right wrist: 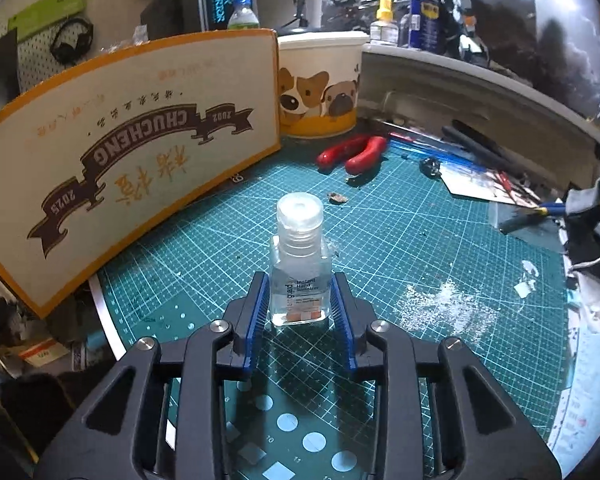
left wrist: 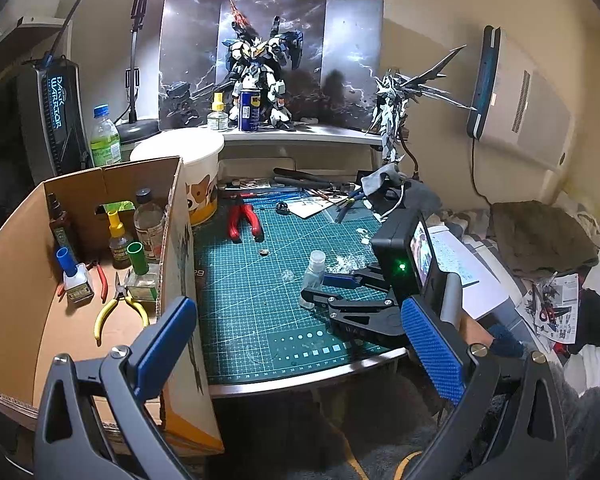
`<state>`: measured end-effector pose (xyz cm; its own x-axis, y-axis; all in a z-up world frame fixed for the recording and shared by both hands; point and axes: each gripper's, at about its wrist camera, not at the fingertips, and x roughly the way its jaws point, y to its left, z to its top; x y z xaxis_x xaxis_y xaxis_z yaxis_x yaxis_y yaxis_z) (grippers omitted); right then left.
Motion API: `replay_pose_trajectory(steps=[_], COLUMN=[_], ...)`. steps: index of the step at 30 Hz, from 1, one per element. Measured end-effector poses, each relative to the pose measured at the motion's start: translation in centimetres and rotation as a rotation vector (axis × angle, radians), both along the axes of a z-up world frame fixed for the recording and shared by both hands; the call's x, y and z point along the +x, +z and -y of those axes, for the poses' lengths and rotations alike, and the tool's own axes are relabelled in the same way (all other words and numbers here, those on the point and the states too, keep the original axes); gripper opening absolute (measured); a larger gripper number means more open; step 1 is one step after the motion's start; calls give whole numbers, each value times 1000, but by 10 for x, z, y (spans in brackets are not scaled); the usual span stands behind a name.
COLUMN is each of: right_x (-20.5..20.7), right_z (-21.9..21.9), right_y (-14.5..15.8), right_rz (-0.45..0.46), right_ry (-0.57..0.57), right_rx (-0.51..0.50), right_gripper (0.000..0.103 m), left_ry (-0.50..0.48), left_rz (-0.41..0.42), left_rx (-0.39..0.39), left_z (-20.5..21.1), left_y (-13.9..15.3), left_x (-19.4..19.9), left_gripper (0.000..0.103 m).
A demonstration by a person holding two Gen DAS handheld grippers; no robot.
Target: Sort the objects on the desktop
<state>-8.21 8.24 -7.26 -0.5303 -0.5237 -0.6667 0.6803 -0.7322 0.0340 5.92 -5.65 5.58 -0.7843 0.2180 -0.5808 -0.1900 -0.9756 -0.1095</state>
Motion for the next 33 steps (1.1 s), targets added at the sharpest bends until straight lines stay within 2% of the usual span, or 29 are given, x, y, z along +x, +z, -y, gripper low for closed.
replay_pose_trajectory(steps=[6, 14, 20, 24, 29, 33], right_x=[5, 34, 25, 16, 12, 12], right_z=[-2, 23, 42, 49, 52, 49], right_y=[-2, -4, 1, 6, 9, 7], right_rz=[21, -41, -6, 21, 30, 27], right_ry=[-78, -386, -576, -629, -636, -637], right_rx=[-18, 14, 50, 62, 62, 52], right_gripper=[29, 28, 28, 28, 28, 32], left_ry=[-1, 10, 18, 23, 25, 26], left_rz=[1, 0, -7, -12, -8, -5], left_rx=[-6, -12, -12, -12, -8, -6], left_z=[-1, 11, 21, 27, 31, 30], left_y=[0, 2, 3, 4, 2, 1], left_x=[0, 3, 6, 8, 8, 7], left_gripper=[103, 103, 103, 103, 103, 103])
